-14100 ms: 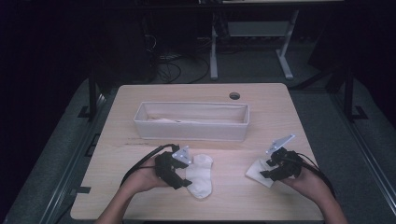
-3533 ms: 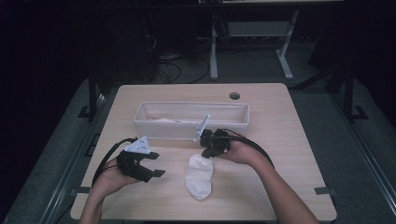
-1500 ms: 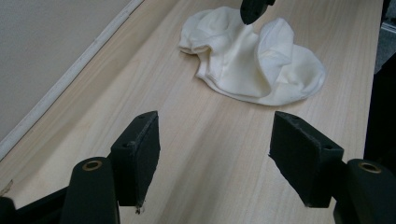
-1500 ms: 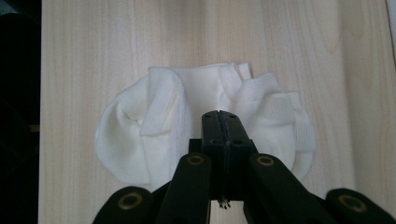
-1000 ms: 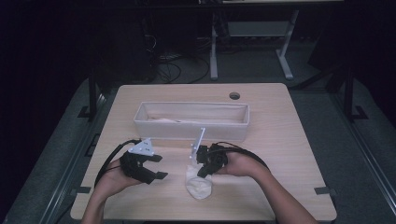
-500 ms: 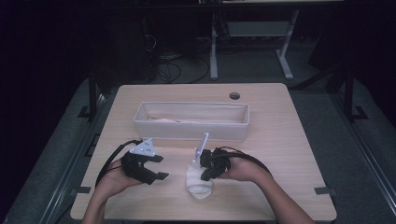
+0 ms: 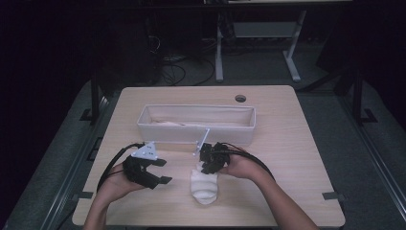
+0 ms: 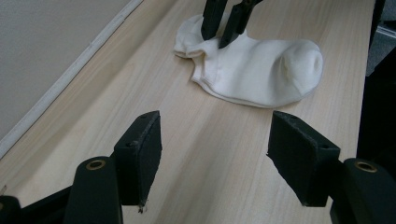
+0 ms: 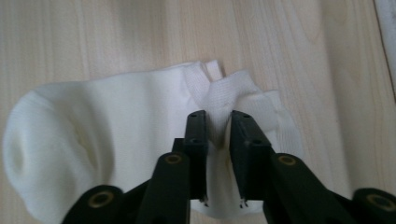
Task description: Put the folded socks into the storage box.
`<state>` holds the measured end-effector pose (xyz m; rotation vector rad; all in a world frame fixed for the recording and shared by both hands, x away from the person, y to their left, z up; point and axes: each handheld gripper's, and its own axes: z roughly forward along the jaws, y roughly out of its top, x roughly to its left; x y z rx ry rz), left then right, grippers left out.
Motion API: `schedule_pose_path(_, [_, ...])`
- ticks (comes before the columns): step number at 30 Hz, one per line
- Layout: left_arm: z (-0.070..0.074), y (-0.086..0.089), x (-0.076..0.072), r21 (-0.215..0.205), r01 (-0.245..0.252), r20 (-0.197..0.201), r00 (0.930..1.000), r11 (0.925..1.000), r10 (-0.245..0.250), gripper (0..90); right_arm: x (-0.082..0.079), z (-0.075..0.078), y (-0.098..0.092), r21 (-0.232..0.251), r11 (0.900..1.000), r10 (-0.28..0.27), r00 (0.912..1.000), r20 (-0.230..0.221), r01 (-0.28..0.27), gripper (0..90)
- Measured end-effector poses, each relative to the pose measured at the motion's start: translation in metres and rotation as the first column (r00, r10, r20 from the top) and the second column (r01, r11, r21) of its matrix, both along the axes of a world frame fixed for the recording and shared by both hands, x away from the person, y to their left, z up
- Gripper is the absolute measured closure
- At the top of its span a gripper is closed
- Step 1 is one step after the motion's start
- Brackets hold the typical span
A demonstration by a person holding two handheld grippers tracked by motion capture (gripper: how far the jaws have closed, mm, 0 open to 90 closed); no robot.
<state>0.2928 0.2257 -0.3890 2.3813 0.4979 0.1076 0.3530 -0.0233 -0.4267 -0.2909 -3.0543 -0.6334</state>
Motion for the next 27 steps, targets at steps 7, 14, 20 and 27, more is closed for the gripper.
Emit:
schedule_pose_path(7, [0.000,0.001,0.000,-0.005,-0.004,-0.001,1.0000,1.0000,0.004,34.9,-0.002,0.009,-0.002,0.004,1.000,0.001,0.9999,0.011,-0.001,86.3])
schedule_pose_path(14, [0.001,0.000,0.000,-0.001,0.001,0.003,1.0000,1.0000,-0.001,34.9,-0.002,0.018,-0.003,0.012,1.000,-0.017,0.9990,0.042,0.016,85.3])
schedule_pose_path(20, [-0.001,-0.001,0.000,-0.002,0.000,-0.002,1.0000,1.0000,0.000,34.9,0.001,0.005,0.000,-0.007,1.000,-0.022,0.9992,0.032,0.022,82.2])
schedule_pose_path(27, [0.001,0.000,0.000,-0.002,0.001,0.004,1.0000,1.0000,-0.001,34.9,0.003,0.008,-0.004,0.010,0.999,-0.033,0.9979,0.056,0.032,81.5])
